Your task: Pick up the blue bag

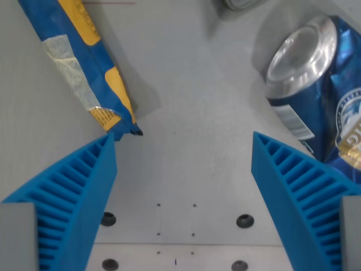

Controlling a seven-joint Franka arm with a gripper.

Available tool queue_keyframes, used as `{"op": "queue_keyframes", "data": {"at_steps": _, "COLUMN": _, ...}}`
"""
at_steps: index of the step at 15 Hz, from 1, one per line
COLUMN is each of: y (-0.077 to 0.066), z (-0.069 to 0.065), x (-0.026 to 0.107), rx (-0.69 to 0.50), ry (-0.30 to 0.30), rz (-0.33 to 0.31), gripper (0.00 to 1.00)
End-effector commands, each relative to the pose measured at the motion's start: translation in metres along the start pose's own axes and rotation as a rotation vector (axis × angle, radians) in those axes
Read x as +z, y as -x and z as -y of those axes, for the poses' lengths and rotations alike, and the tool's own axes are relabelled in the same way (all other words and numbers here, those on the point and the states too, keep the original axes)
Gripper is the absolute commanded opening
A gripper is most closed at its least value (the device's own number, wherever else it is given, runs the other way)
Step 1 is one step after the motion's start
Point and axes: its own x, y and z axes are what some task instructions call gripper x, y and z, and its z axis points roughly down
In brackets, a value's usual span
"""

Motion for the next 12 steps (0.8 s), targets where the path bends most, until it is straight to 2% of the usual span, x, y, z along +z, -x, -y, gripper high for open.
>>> {"op": "queue_keyframes", "data": {"at_steps": 1, "y": 0.002, "z": 0.003, "x": 0.008, "rx": -0.131, "ry": 0.010, "rz": -0.099, "gripper": 1.00}}
{"op": "queue_keyframes", "data": {"at_steps": 12, "y": -0.005, "z": 0.008, "x": 0.032, "rx": -0.202, "ry": 0.017, "rz": -0.108, "gripper": 1.00}}
